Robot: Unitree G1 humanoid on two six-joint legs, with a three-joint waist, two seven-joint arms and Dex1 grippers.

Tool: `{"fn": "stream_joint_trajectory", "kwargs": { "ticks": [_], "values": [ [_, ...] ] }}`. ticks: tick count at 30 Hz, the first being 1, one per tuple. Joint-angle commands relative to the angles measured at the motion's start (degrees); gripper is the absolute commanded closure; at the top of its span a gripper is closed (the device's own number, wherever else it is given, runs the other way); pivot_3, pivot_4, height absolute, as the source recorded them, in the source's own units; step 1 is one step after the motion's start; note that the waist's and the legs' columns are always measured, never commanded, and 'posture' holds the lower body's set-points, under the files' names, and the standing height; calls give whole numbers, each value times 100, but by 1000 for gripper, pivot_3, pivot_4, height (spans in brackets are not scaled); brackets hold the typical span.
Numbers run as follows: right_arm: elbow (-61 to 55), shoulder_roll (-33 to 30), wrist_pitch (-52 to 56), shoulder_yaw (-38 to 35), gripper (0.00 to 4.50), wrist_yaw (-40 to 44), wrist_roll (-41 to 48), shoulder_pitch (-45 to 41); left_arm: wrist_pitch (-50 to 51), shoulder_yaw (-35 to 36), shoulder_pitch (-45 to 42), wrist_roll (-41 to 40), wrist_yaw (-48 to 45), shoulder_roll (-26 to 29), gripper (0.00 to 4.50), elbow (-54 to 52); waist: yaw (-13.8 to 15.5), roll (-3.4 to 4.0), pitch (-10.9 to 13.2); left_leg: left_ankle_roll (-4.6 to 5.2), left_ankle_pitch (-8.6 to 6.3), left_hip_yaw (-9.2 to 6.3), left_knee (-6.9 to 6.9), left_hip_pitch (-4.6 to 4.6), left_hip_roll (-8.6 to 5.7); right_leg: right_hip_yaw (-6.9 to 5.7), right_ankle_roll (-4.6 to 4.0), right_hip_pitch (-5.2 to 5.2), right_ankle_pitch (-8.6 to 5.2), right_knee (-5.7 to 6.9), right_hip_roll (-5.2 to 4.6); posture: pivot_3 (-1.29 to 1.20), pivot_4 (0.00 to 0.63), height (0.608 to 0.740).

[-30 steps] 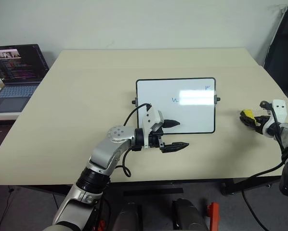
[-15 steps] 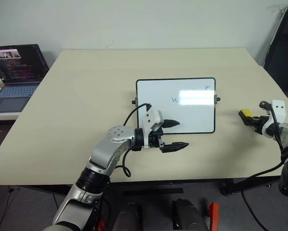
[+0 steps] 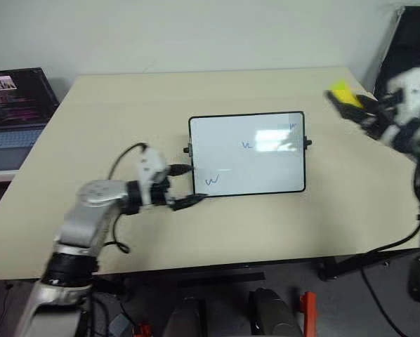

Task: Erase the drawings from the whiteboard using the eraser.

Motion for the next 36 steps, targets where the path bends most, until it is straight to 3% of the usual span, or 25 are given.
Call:
{"fn": "stream_joint_trajectory", "kwargs": {
  "ticks": [1,7,13,24,36],
  "values": [
    [-680,501,2,575,3412,-30,119,158,-380,331,329,-103,-102,118,0,-187,98,-3,0,0,0,-1,1,-4,4,0,-1,0,1,-1,-1,0,150,740],
    [-238,1525,-920,1715,3412,-327,-736,14,-1007,472,942,207,-49,341,0,-156,258,-6,4,0,0,4,3,-12,4,0,-8,-9,4,-5,-14,0,150,740],
    [854,1872,-1940,2424,3413,-371,-1634,-109,-1123,404,1008,255,157,220,0,-226,275,-6,4,-1,0,3,1,-10,2,-6,-13,-10,5,-4,-6,0,150,740],
    [2760,2172,-2926,2530,3413,-421,-2221,-264,-1094,175,989,402,406,57,0,-225,244,-6,4,-1,0,4,0,-2,19,-2,-36,-12,13,2,27,0,150,740],
    [3264,2442,-3030,3143,3416,-56,-2771,-1,-1083,131,878,445,405,39,0,-187,137,-11,-5,0,2,4,1,39,35,2,-36,8,12,24,47,0,150,740]
  ]
}}
